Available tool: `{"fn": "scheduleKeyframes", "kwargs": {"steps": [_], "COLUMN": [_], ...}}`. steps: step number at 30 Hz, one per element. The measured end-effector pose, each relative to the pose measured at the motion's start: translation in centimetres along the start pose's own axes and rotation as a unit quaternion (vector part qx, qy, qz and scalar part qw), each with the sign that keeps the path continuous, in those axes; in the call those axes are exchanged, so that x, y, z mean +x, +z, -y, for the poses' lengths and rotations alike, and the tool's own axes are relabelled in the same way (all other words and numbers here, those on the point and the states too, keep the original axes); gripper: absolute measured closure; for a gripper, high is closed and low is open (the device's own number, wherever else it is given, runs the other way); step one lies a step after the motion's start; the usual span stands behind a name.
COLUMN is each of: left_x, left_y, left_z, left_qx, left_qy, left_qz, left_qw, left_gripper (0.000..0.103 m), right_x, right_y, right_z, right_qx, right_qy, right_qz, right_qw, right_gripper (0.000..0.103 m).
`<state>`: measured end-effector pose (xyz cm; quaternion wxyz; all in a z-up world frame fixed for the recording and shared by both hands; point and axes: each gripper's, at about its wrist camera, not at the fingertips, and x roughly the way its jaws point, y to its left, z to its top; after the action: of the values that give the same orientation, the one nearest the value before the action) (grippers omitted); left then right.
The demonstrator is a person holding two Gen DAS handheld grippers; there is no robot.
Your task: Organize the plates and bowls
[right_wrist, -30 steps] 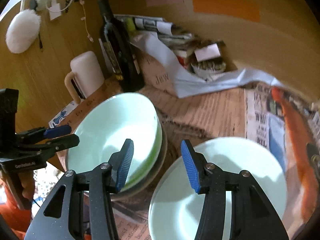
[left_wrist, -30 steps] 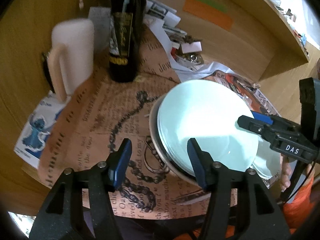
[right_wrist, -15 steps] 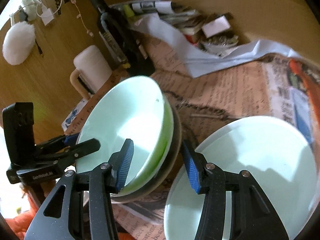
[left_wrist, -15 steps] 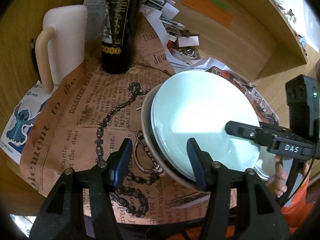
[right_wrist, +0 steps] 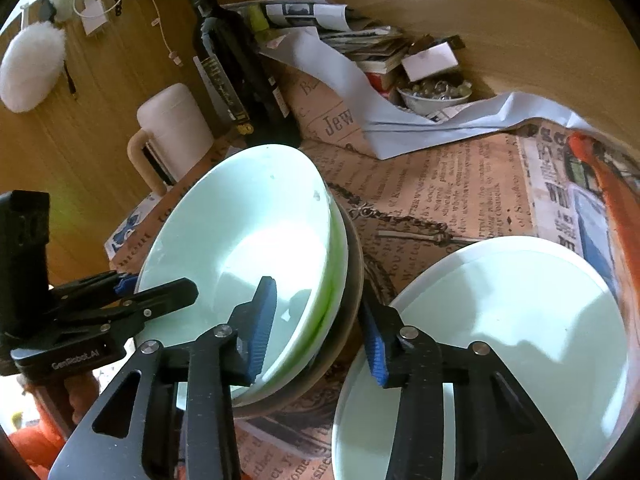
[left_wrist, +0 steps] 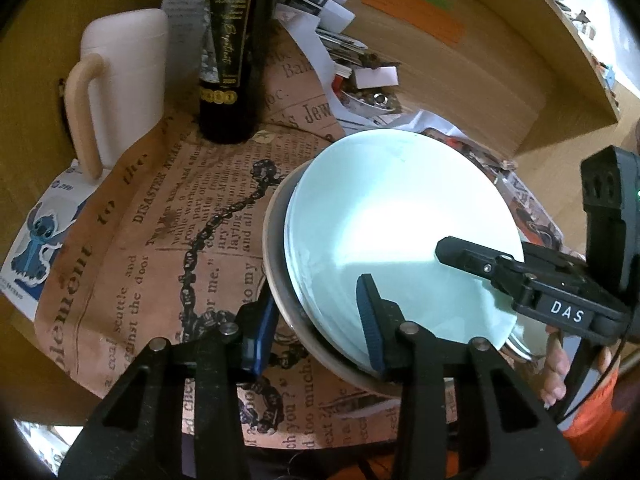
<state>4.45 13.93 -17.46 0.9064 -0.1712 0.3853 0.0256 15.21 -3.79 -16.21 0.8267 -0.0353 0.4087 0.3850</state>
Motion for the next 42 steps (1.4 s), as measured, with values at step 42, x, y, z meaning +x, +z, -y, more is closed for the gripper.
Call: {"fn": "scheduleKeyframes", "kwargs": {"steps": [42], "left_x": [-3.9], "left_y": [1.9], "left_z": [7.9], "left_qx": [0.044], "left_qy": [-0.011], "left_qz": [0.098], "left_qw": [0.9941], "left_gripper": [0.065], "right_x": [-8.0], "right_y": [-0.2], "right_z": [1.6], "right_qx": [0.041], "right_qy": [-0.052], "right_qz": [0.117], "right_qw": [0.991], "right_gripper": [0.071]}}
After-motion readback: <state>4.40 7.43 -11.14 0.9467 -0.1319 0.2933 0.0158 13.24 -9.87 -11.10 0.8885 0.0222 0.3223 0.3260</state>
